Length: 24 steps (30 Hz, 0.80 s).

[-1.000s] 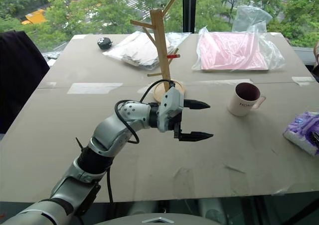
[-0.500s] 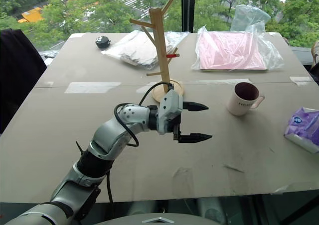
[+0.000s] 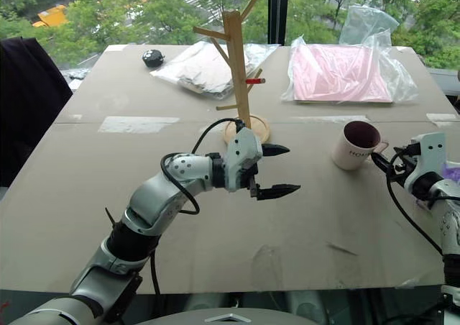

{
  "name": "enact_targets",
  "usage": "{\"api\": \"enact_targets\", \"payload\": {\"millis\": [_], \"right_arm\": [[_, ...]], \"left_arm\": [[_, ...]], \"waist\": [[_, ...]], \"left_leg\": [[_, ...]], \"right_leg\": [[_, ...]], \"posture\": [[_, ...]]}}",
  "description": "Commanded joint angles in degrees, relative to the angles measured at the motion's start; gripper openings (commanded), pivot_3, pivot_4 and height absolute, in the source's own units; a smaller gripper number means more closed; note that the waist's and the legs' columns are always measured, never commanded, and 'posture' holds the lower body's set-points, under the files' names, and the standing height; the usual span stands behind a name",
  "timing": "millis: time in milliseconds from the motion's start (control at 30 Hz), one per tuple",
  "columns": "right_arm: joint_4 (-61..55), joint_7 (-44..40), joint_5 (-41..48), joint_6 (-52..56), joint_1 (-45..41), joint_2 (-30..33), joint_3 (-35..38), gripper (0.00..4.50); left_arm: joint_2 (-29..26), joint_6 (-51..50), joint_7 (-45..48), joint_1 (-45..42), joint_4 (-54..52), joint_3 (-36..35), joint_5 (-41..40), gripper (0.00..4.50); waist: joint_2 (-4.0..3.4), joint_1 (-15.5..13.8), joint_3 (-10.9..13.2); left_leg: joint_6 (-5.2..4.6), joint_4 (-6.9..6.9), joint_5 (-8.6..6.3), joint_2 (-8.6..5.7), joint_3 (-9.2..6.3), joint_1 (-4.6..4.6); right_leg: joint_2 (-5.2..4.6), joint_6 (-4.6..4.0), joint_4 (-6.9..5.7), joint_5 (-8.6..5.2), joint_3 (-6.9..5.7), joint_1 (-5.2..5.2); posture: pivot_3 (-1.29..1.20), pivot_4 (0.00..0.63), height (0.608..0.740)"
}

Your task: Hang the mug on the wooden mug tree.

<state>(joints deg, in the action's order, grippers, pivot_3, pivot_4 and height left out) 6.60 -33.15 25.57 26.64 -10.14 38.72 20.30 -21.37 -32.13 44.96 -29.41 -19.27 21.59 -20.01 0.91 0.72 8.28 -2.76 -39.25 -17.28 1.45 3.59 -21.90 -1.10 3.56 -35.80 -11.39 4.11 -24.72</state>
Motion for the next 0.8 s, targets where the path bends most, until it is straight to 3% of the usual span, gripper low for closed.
{"api": "enact_targets", "payload": {"millis": [33,467,600,700,733,800], "right_arm": [[3.6,-0.8,-1.6,-3.4,-2.1,-0.2,-0.1,3.35],[14.5,-3.6,-4.0,-9.7,-8.4,-3.5,-2.5,3.35],[17.1,-4.7,-4.7,-11.4,-9.6,-4.3,-3.4,1.83],[17.5,-5.1,-5.1,-12.1,-9.7,-4.7,-3.5,0.37],[17.5,-5.1,-5.1,-12.3,-9.7,-4.8,-3.5,0.09],[16.6,-5.2,-5.1,-12.4,-9.3,-4.9,-3.5,0.09]], "left_arm": [[0.8,-0.2,-2.4,-0.9,-2.6,-0.5,1.8,4.5],[0.5,-0.1,-2.9,-1.7,-2.1,-2.0,2.8,4.5],[0.3,0.2,-2.4,-1.6,-2.0,-2.2,2.6,4.5],[0.3,0.7,-2.1,-1.1,-1.7,-2.3,2.7,4.5],[0.3,0.9,-2.1,-0.9,-1.7,-2.3,2.7,4.5],[0.1,1.4,-1.9,-0.1,-1.6,-2.3,2.8,4.5]], "waist": [[0.0,-0.1,0.0],[-0.02,0.1,0.0],[-0.02,0.1,0.0],[-0.02,0.1,0.0],[-0.02,0.1,0.0],[-0.03,0.1,0.0]], "left_leg": [[0.0,-0.01,0.0,-0.01,0.0,0.01],[0.0,-0.01,0.0,-0.02,0.0,0.02],[0.01,-0.01,0.01,-0.02,0.0,0.03],[0.01,-0.01,0.01,-0.01,-0.01,0.03],[0.01,-0.01,0.01,-0.01,-0.02,0.02],[0.01,-0.02,0.01,-0.01,0.0,0.03]], "right_leg": [[-0.01,-0.01,-0.03,0.0,0.01,0.0],[-0.01,0.0,-0.06,0.01,0.02,0.01],[-0.01,0.0,-0.06,0.02,0.02,0.01],[-0.01,0.0,-0.07,0.02,0.01,0.01],[-0.01,0.0,-0.07,0.02,0.01,0.01],[-0.01,0.0,-0.06,0.02,0.02,0.03]], "posture": [[0.0,0.15,0.74],[0.0,0.15,0.74],[0.0,0.15,0.74],[0.0,0.15,0.74],[0.0,0.15,0.74],[0.0,0.15,0.74]]}}
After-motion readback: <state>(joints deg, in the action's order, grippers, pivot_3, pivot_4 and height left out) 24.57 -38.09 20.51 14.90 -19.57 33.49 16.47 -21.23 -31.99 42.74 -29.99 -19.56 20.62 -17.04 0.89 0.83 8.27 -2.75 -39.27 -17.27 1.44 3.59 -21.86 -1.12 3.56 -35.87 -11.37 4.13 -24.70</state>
